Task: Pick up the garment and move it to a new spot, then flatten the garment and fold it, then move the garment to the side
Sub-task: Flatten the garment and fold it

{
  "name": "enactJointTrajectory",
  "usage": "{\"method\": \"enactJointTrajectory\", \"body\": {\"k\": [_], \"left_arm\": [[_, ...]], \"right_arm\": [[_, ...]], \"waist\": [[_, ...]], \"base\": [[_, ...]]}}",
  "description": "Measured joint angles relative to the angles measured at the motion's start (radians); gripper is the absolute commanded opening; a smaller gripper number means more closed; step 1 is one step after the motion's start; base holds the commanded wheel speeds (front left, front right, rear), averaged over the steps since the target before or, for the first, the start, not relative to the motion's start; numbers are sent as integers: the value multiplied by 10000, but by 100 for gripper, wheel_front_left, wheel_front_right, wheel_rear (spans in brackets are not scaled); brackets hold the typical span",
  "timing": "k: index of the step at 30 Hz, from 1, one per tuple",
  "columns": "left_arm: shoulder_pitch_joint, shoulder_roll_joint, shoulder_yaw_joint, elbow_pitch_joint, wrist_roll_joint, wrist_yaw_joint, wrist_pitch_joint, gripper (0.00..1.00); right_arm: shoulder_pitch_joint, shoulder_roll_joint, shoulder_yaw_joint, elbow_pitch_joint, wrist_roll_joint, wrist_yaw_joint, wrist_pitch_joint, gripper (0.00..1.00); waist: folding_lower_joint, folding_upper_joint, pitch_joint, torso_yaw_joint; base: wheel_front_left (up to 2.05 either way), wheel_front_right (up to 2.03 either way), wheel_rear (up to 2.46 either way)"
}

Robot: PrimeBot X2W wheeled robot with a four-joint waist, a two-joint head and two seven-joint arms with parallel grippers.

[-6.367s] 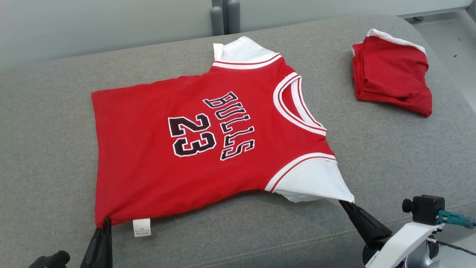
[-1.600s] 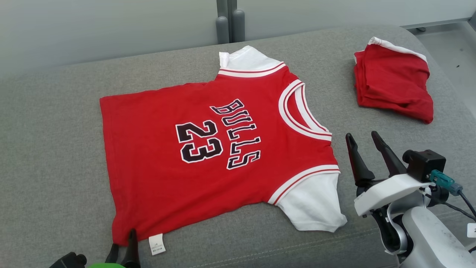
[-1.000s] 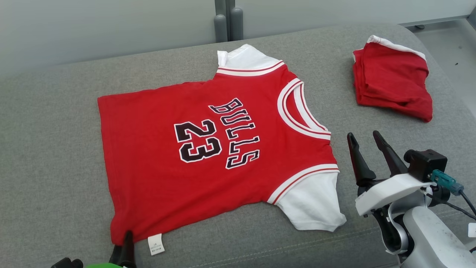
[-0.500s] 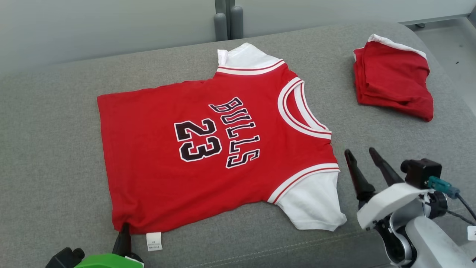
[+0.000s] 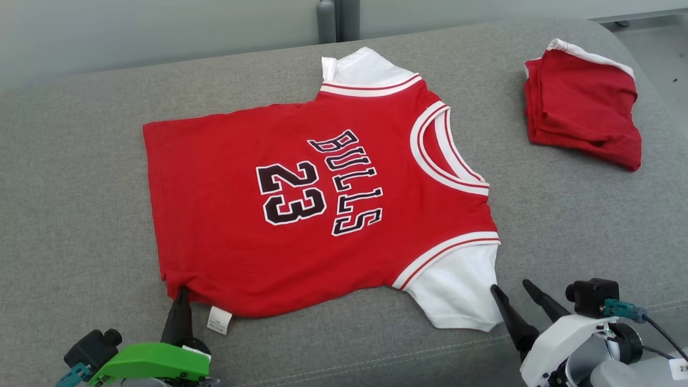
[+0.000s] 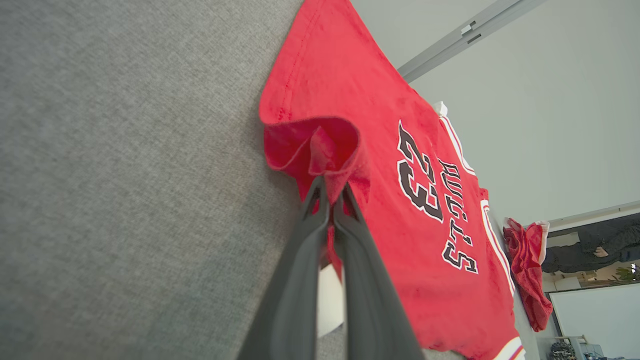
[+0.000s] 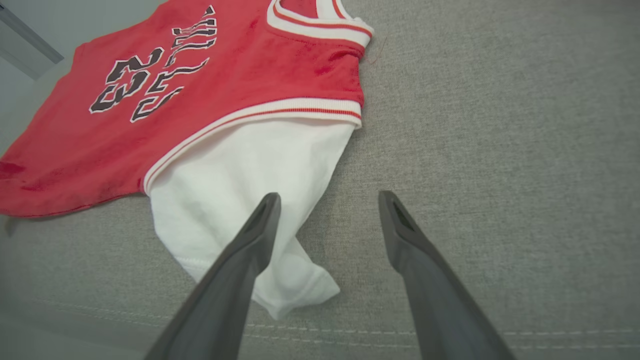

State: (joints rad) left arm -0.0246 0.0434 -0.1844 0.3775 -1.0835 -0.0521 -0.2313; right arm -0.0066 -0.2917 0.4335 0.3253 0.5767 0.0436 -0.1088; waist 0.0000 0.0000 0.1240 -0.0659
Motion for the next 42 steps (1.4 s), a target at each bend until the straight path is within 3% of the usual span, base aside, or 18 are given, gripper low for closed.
{"method": "enactJointTrajectory", "body": {"k": [19,32,33,36,38,40,41,42], "left_arm": [[-44,-8,-142,-153,527,0,-88,0],[-44,-8,-146,-238,570,58,-117,0],[-44,-8,-148,-249,570,59,-117,0],[-44,-8,-150,-257,568,98,-117,0],[-44,-8,-148,-259,568,98,-117,0],[-44,-8,-146,-263,568,98,-117,0],[-44,-8,-146,-263,568,98,-117,0],[-44,-8,-138,-270,568,100,-117,0]], "right_arm": [[402,17,466,571,360,445,144,100],[-146,-194,963,871,-376,612,-61,100],[-153,-186,991,901,-378,616,-61,95],[-154,-140,1058,1062,-372,619,-59,46],[-154,-119,1078,1151,-360,619,-59,38],[-156,-79,1078,1214,-301,639,-59,16],[-156,-79,1078,1214,-301,639,-59,0],[-170,-38,1080,1252,-276,652,-61,0]], "waist": [[0,0,191,25],[0,0,234,115],[0,0,239,121],[0,0,255,136],[0,0,266,144],[0,0,279,147],[0,0,279,147],[0,0,290,144]], "base": [[0,0,0],[0,0,0],[0,0,0],[0,0,0],[0,0,0],[0,0,0],[0,0,0],[0,0,0]]}}
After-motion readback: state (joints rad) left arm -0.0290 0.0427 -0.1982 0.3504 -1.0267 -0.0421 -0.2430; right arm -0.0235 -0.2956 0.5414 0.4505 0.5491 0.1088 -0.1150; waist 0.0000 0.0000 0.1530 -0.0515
